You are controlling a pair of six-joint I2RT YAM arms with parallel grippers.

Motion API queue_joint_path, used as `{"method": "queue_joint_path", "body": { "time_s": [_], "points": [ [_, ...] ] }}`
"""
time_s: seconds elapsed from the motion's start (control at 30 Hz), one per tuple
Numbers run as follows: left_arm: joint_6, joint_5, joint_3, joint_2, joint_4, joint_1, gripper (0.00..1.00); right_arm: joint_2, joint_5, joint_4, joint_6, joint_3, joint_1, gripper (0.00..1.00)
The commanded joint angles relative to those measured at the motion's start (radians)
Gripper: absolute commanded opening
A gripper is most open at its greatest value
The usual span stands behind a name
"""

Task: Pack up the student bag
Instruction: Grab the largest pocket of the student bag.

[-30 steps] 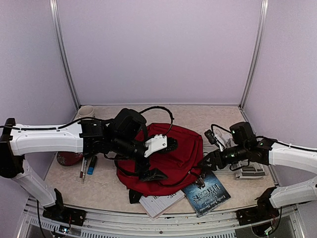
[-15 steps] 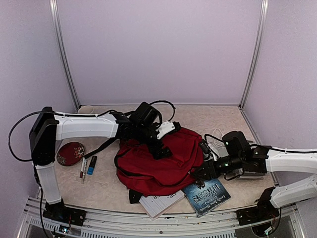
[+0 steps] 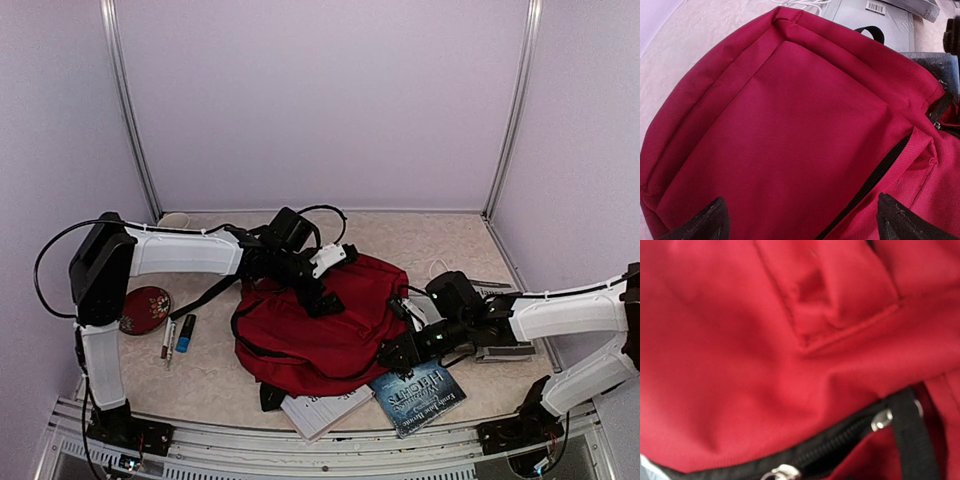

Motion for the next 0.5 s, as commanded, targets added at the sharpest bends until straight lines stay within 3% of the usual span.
{"method": "queue_joint_path", "body": {
  "time_s": [0.0, 0.03, 0.13, 0.3, 0.47],
  "points": [
    [-0.015, 0.071, -0.007, 0.029, 0.052, 0.012, 0.99, 0.052, -0.089, 0.046, 0.056, 0.012, 0.020, 0.28],
    [-0.020, 0.082, -0.006, 0.027, 0.055, 0.018, 0.99, 0.057, -0.125, 0.065, 0.076, 0.008, 0.020, 0.25],
    [-0.064, 0.145, 0.006, 0.015, 0.103, 0.055, 0.99, 0.053, -0.152, 0.064, 0.109, 0.004, 0.020, 0.00],
    [-0.169, 0.128, 0.147, 0.096, 0.163, 0.125, 0.99, -0.008, -0.088, 0.024, 0.145, 0.026, 0.020, 0.00],
    [-0.190, -0.011, 0.586, 0.390, -0.091, 0.166, 0.99, -0.029, 0.011, -0.013, 0.155, 0.074, 0.002, 0.00]
  ]
}}
